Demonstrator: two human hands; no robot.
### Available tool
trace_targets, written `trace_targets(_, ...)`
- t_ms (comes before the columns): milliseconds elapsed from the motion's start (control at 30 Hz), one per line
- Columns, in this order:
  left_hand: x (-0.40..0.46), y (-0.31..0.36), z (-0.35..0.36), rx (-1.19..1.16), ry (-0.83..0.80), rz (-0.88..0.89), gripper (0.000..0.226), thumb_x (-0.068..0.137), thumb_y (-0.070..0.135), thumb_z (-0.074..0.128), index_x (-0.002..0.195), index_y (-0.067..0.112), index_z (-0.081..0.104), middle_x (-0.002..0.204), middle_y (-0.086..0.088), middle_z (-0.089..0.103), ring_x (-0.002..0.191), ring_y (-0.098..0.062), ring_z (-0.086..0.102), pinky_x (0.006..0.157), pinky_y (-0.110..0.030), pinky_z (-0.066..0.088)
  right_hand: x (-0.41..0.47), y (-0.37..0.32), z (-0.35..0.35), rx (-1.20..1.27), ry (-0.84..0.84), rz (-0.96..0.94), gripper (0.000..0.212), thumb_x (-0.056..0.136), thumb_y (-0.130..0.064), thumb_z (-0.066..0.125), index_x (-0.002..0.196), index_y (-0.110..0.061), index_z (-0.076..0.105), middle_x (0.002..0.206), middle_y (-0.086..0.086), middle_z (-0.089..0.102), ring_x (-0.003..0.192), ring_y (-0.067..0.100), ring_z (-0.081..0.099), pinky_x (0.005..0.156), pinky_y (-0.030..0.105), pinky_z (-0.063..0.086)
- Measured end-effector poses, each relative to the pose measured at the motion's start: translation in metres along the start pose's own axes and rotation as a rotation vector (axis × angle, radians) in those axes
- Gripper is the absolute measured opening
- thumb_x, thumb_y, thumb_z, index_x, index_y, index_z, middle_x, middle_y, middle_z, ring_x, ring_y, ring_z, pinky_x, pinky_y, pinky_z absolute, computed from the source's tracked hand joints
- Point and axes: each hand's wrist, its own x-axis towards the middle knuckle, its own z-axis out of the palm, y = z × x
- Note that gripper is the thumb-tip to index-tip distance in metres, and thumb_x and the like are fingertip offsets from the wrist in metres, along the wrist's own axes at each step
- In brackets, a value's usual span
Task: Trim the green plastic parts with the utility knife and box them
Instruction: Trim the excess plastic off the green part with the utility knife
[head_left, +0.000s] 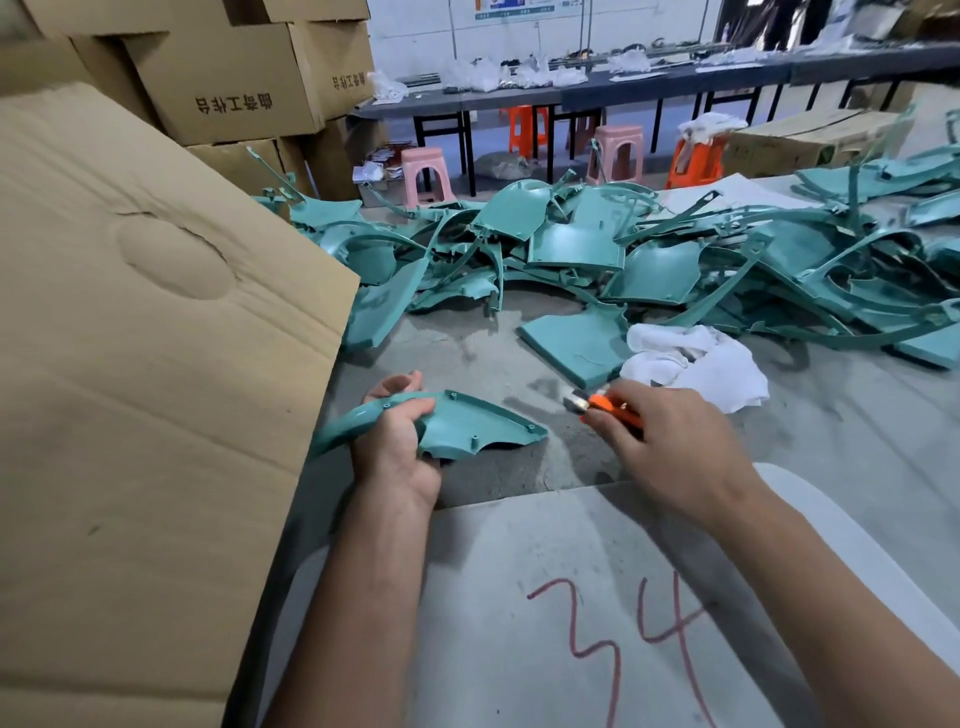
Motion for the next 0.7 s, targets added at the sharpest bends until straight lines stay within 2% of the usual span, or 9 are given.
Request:
trace_targets(67,-0.001,-0.002,0.001,-0.051,0.036,-0.013,0.042,0.089,-0.019,0.045,0.086,0.021,0.055,0.132,-0.006,0.066,0.102,-0.013,0.065,0.077,-0.032,0.058,-0.002,-0.008,0.005,-0.066,-0.021,-0.053,0.035,0.098,-0.056,0.056,0.077,-0.03,0.047,0.07,-0.012,0.051,0.071,0.018,0.052,0.057,0.034,0.034)
trace_targets(133,-0.002,-0.006,0.003,-0.088,0.087,-0.001,0.042,0.088,-0.021,0.044,0.086,0.019,0.058,0.132,-0.007,0.067,0.11,-0.018,0.065,0.096,-0.039,0.055,-0.003,-0.013,0.011,-0.134,-0.009,-0.066,0.034,0.096,-0.056,0.057,0.076,-0.029,0.051,0.068,-0.011,0.052,0.071,0.017,0.052,0.053,0.031,0.027)
trace_targets(167,-0.002,-0.008,0.004,-0.096,0.112,0.004,0.042,0.087,-0.021,0.043,0.086,0.018,0.059,0.129,-0.007,0.068,0.115,-0.021,0.065,0.099,-0.04,0.054,-0.003,-0.014,0.012,-0.141,-0.005,-0.056,0.032,0.096,-0.056,0.057,0.078,-0.029,0.054,0.069,-0.011,0.053,0.07,0.017,0.052,0.053,0.03,0.027)
trace_targets(300,-0.007,-0.013,0.009,-0.133,0.167,-0.007,0.044,0.088,-0.02,0.041,0.087,0.019,0.059,0.112,0.002,0.068,0.109,-0.021,0.063,0.081,-0.033,0.055,-0.003,-0.017,0.014,-0.104,0.005,0.018,0.03,0.097,-0.054,0.058,0.082,-0.028,0.059,0.078,-0.01,0.057,0.075,0.017,0.053,0.059,0.032,0.035)
trace_targets(400,-0.008,-0.012,0.012,-0.191,0.208,-0.028,0.044,0.09,-0.02,0.04,0.085,0.02,0.058,0.121,-0.002,0.066,0.109,-0.023,0.062,0.1,-0.043,0.052,-0.004,-0.016,0.016,-0.124,0.079,0.084,0.032,0.098,-0.05,0.058,0.078,-0.025,0.057,0.078,-0.006,0.055,0.075,0.021,0.051,0.06,0.035,0.038)
trace_targets(467,-0.005,-0.009,0.012,-0.246,0.229,-0.054,0.044,0.091,-0.02,0.04,0.083,0.02,0.058,0.129,-0.006,0.064,0.114,-0.026,0.061,0.11,-0.048,0.046,-0.004,-0.013,0.014,-0.02,0.161,0.087,0.032,0.097,-0.046,0.062,0.074,-0.026,0.055,0.076,-0.007,0.055,0.071,0.021,0.05,0.059,0.035,0.037)
trace_targets(533,-0.002,-0.005,0.011,-0.304,0.24,-0.095,0.043,0.093,-0.018,0.039,0.085,0.019,0.057,0.138,-0.01,0.062,0.12,-0.029,0.061,0.113,-0.049,0.044,-0.005,-0.014,0.014,0.063,0.189,0.036,0.031,0.097,-0.046,0.062,0.073,-0.027,0.056,0.075,-0.01,0.056,0.069,0.018,0.05,0.058,0.035,0.041)
trace_targets(633,0.003,0.003,0.007,-0.379,0.237,-0.161,0.038,0.098,-0.016,0.037,0.087,0.016,0.054,0.142,-0.013,0.058,0.1,-0.025,0.064,0.114,-0.048,0.042,-0.004,-0.015,0.018,0.093,0.171,0.027,0.03,0.099,-0.048,0.06,0.079,-0.025,0.062,0.078,-0.01,0.06,0.072,0.016,0.053,0.06,0.036,0.044)
trace_targets(700,0.005,0.006,0.005,-0.409,0.239,-0.198,0.036,0.099,-0.015,0.038,0.086,0.015,0.053,0.142,-0.014,0.058,0.099,-0.023,0.064,0.114,-0.048,0.042,-0.002,-0.013,0.017,0.095,0.2,0.08,0.03,0.099,-0.046,0.061,0.078,-0.024,0.061,0.076,-0.009,0.06,0.072,0.019,0.053,0.059,0.035,0.039)
